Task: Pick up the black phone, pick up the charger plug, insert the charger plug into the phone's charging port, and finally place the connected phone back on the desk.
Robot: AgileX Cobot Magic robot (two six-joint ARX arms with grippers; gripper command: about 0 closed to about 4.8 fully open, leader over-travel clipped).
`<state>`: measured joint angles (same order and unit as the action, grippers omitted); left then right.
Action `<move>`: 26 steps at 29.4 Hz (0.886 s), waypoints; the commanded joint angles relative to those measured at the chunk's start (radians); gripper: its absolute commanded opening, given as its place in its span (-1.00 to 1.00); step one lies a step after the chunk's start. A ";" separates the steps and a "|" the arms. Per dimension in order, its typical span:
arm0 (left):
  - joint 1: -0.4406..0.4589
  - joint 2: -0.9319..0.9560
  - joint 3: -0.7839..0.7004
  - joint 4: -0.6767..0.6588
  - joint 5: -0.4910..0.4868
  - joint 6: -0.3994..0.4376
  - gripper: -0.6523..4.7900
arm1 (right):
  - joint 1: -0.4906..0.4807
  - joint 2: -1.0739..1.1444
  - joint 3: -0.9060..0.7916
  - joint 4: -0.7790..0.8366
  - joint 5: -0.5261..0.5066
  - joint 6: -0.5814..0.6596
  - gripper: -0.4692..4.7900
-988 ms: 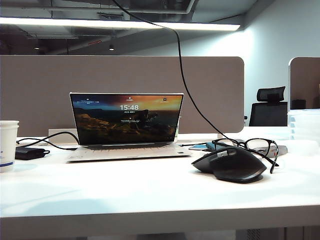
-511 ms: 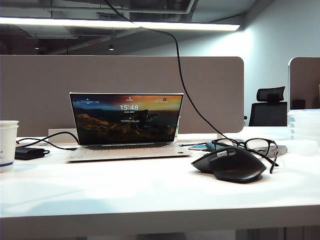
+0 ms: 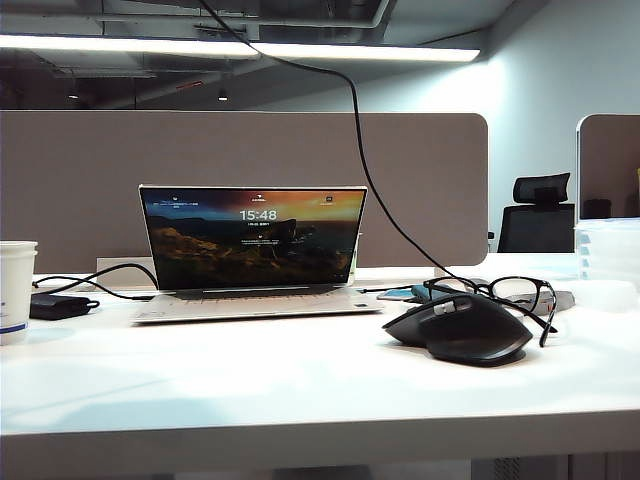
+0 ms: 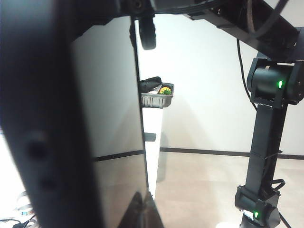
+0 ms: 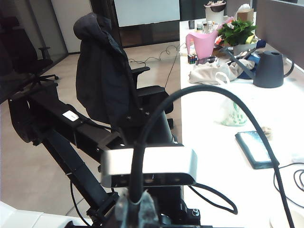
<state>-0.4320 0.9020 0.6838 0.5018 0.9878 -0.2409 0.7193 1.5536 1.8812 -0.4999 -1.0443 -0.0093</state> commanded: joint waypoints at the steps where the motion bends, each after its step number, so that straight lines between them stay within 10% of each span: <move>1: 0.000 -0.003 0.010 0.039 0.000 -0.002 -0.78 | 0.002 0.003 0.003 -0.005 -0.005 -0.014 -0.83; 26: 0.000 -0.003 0.010 0.039 -0.007 -0.002 -0.78 | -0.027 0.000 0.004 -0.052 -0.006 -0.018 -0.83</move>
<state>-0.4324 0.9051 0.6834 0.4953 0.9855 -0.2417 0.6937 1.5593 1.8812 -0.5442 -1.0466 -0.0212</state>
